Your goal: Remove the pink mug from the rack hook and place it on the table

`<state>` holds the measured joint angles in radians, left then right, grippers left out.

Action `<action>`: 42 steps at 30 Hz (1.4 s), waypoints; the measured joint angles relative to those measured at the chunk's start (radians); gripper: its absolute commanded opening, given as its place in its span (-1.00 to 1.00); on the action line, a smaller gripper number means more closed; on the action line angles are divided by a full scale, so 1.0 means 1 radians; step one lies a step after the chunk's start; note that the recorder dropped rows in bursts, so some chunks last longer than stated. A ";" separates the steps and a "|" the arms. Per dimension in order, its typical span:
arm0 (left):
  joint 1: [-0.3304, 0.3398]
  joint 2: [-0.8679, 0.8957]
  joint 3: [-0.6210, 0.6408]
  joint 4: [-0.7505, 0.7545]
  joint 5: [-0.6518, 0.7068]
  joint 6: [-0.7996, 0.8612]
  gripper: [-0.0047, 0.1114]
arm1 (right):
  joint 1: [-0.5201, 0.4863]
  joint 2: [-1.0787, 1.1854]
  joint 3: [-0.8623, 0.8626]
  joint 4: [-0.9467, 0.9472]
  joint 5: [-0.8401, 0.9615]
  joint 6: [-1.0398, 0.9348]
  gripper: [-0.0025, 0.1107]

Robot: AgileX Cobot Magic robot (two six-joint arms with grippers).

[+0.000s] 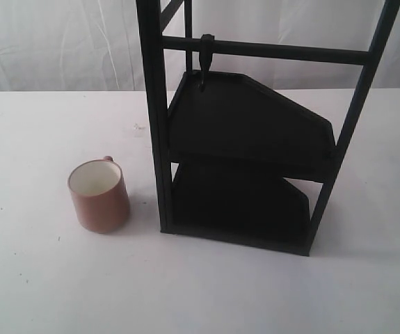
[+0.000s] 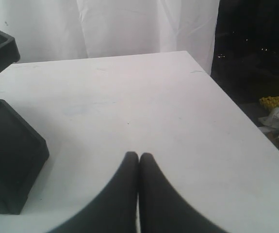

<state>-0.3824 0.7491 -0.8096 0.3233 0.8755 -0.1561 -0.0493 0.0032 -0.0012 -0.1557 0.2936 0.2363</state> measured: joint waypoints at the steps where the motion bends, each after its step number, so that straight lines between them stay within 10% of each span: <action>1: 0.000 -0.029 0.029 -0.026 -0.019 0.000 -0.91 | 0.000 0.000 0.000 0.000 0.000 0.000 -0.96; 11: 0.000 -0.463 0.114 -0.397 -0.210 0.146 -0.91 | 0.000 0.000 0.000 0.000 0.000 0.000 -0.96; 23: 0.105 -0.590 0.156 -0.052 -0.093 0.156 -0.91 | 0.000 0.000 0.000 0.000 0.000 0.000 -0.96; 29: 0.322 -0.671 0.411 -0.044 -0.443 0.018 -0.80 | 0.000 0.000 0.000 0.000 0.000 0.000 -0.96; 35: 0.362 -0.706 0.767 -0.046 -0.966 -0.163 -0.61 | 0.000 0.000 0.000 0.000 0.000 0.000 -0.96; 42: 0.365 -0.743 0.803 -0.028 -0.825 -0.197 -0.35 | 0.000 0.000 0.000 0.002 0.000 0.000 -0.96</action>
<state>-0.0176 0.0056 -0.0065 0.2956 0.0502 -0.3529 -0.0493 0.0032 -0.0012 -0.1540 0.2936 0.2363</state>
